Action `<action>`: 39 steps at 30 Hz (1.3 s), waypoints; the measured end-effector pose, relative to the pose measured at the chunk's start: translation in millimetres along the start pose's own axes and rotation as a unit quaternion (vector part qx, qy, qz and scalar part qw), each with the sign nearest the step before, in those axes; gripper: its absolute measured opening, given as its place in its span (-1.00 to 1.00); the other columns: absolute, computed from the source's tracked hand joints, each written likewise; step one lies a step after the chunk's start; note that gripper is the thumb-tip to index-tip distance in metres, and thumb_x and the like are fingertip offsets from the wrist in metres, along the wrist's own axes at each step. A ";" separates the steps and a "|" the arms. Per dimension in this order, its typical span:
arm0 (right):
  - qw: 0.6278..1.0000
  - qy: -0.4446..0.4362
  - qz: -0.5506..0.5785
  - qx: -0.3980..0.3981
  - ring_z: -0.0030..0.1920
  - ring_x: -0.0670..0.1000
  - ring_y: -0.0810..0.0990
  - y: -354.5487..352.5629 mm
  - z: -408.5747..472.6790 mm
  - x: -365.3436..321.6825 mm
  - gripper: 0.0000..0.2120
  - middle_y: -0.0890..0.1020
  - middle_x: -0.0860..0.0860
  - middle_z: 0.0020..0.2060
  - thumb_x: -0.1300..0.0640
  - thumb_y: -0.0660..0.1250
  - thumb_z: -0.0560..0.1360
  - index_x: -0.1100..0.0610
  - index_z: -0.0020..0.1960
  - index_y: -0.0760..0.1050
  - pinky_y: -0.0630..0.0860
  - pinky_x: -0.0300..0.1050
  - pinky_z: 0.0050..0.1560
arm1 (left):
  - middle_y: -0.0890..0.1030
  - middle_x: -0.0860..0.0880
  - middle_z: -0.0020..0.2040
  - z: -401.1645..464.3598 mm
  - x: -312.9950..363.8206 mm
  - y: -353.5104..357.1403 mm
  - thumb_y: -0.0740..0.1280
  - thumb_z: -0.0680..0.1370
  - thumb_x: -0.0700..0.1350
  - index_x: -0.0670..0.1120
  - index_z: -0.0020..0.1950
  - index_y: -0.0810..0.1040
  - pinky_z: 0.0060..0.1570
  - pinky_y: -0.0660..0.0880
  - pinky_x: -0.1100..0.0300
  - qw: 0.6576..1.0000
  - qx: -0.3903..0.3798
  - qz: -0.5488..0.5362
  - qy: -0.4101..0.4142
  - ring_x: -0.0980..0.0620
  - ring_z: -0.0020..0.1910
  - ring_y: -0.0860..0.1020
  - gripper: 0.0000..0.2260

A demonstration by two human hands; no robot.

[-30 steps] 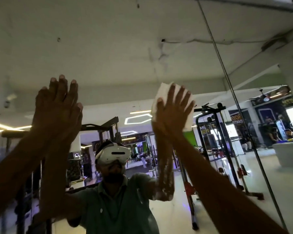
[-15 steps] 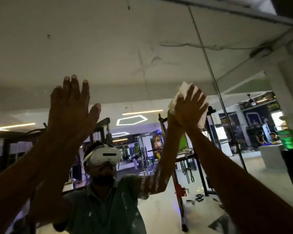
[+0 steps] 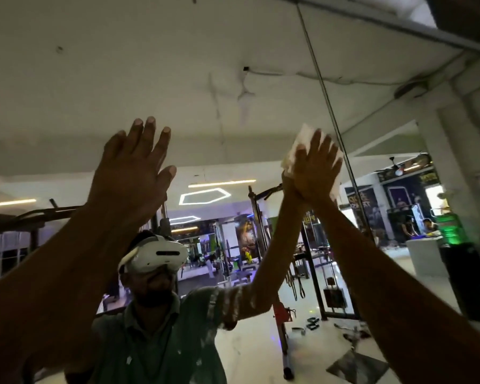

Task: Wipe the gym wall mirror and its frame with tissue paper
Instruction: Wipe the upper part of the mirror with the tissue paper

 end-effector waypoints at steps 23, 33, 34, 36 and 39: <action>0.883 -0.454 0.017 -0.115 0.69 0.14 -0.19 12.8 -154.7 -62.2 -0.32 -0.11 0.11 0.70 -0.23 -0.11 0.69 0.05 0.71 -0.08 -0.22 0.27 0.65 | -0.08 -0.22 0.69 -4.8 10.6 4.8 -0.18 0.57 0.44 -0.10 0.70 -0.07 0.62 -0.11 -0.18 0.999 -0.017 0.003 -0.034 -0.21 0.67 -0.11 -0.14; 0.998 0.018 -0.024 0.047 0.63 0.29 0.18 3.5 -19.8 -12.5 -0.20 0.19 0.22 0.65 -0.28 -0.37 0.63 0.12 0.70 0.10 0.17 0.37 0.57 | 0.01 -0.20 0.69 -10.3 6.3 5.6 0.00 0.57 0.32 -0.08 0.69 0.06 0.59 -0.10 -0.11 0.999 -0.005 -0.046 -0.029 -0.18 0.67 -0.03 -0.22; 0.997 -0.025 -0.018 0.067 0.63 0.29 0.18 7.5 -51.9 -33.8 -0.26 0.19 0.21 0.65 -0.25 -0.31 0.67 0.11 0.69 0.12 0.18 0.38 0.57 | 0.02 -0.20 0.69 -10.4 5.5 6.2 -0.02 0.57 0.31 -0.08 0.69 0.06 0.58 -0.10 -0.11 0.999 -0.004 -0.044 -0.025 -0.18 0.67 -0.03 -0.23; 0.980 -0.200 -0.010 0.002 0.68 0.24 -0.07 16.7 -133.0 -81.4 -0.32 -0.06 0.15 0.69 -0.24 -0.22 0.69 0.06 0.72 -0.04 -0.09 0.32 0.65 | 0.06 -0.21 0.68 -10.8 4.9 2.0 -0.05 0.60 0.27 -0.11 0.68 0.11 0.58 -0.07 -0.13 0.998 0.009 -0.057 -0.016 -0.18 0.67 -0.01 -0.27; 0.917 -0.387 0.007 -0.098 0.68 0.15 -0.25 17.0 -189.6 -98.5 -0.30 -0.20 0.10 0.69 -0.27 -0.15 0.68 0.03 0.72 -0.15 -0.28 0.25 0.64 | 0.17 -0.24 0.65 -12.8 -6.7 -16.9 0.04 0.62 0.15 -0.18 0.65 0.19 0.56 0.07 -0.20 0.996 0.019 -0.090 -0.021 -0.21 0.65 0.10 -0.34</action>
Point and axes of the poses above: each hand's wrist, its own z-axis towards the middle knuckle, its own y-axis out of the palm, x = y × z, the point moved 4 cm from there along z, towards the middle knuckle
